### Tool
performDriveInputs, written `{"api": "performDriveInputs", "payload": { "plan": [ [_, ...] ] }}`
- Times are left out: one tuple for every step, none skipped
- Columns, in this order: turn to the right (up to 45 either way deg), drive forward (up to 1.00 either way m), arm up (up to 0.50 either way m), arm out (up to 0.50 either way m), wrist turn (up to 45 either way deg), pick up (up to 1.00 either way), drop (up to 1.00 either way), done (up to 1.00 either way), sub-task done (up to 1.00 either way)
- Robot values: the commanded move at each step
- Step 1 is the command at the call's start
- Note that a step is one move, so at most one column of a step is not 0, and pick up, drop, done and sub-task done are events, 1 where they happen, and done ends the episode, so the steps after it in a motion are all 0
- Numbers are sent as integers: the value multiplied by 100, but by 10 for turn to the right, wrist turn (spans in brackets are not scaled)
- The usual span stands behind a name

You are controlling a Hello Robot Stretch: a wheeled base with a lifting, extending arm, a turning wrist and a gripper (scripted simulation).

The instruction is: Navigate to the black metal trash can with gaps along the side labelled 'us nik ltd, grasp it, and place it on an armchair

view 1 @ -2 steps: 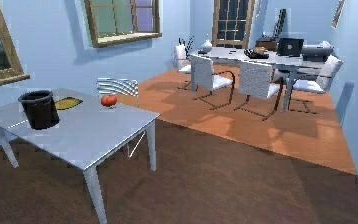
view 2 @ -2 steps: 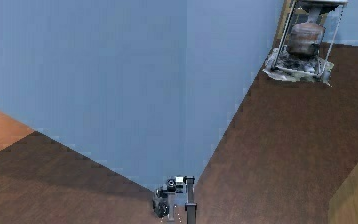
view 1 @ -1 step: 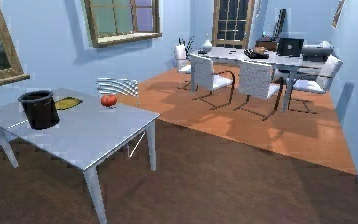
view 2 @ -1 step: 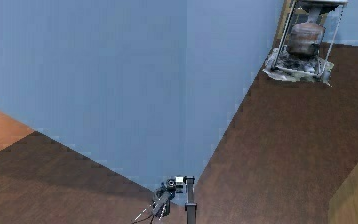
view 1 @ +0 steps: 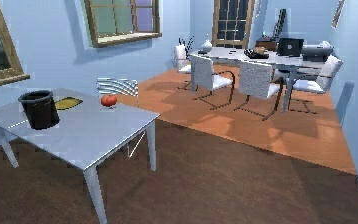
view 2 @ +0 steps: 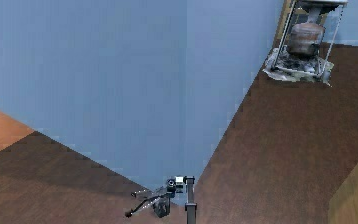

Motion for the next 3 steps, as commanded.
{"api": "performDriveInputs", "payload": {
  "plan": [
    [0,0,0,0,450,0,0,0,0],
    [0,0,0,0,180,0,0,0,0],
    [0,0,-30,0,0,0,0,0,0]
  ]
}}
